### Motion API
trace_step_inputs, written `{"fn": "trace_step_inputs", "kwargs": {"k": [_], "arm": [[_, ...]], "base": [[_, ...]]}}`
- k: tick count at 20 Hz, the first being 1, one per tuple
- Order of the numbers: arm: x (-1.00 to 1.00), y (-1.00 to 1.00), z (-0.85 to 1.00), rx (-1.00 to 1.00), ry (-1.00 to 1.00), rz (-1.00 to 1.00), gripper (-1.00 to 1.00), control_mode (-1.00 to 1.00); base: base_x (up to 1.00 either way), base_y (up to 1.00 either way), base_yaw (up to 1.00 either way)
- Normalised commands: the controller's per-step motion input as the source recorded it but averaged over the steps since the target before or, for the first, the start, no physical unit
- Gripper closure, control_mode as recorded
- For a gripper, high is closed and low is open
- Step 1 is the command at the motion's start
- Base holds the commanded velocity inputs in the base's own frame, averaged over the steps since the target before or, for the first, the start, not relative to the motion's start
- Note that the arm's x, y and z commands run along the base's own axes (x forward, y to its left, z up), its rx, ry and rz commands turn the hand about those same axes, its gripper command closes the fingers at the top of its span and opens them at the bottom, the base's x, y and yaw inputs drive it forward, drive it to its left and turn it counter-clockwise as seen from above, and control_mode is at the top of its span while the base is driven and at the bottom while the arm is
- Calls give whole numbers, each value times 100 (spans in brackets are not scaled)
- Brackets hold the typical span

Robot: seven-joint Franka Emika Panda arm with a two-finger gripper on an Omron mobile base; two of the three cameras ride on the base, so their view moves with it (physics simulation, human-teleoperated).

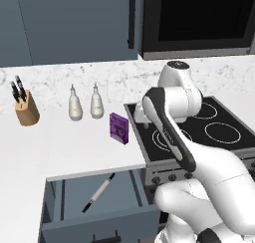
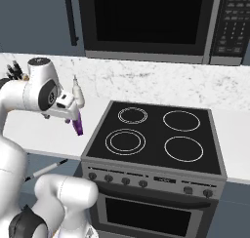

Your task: Pick the rolling pin from the drawer and place it on the counter.

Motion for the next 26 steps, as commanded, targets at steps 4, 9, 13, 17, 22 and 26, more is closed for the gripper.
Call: {"fn": "trace_step_inputs", "kwargs": {"k": [4,9,13,17,22,26], "arm": [[-46,100,-63,-1,0,-1,-100,-100],[-9,100,-68,-3,0,0,-100,-100],[3,100,-86,-5,0,3,-100,-100],[11,94,-99,-8,10,4,-100,-100],[20,87,-95,-8,13,0,-100,-100],[39,46,-68,-2,14,0,-100,-100]], "base": [[0,0,0],[0,0,0],[0,0,0],[0,0,0],[0,0,0],[0,0,0]]}}
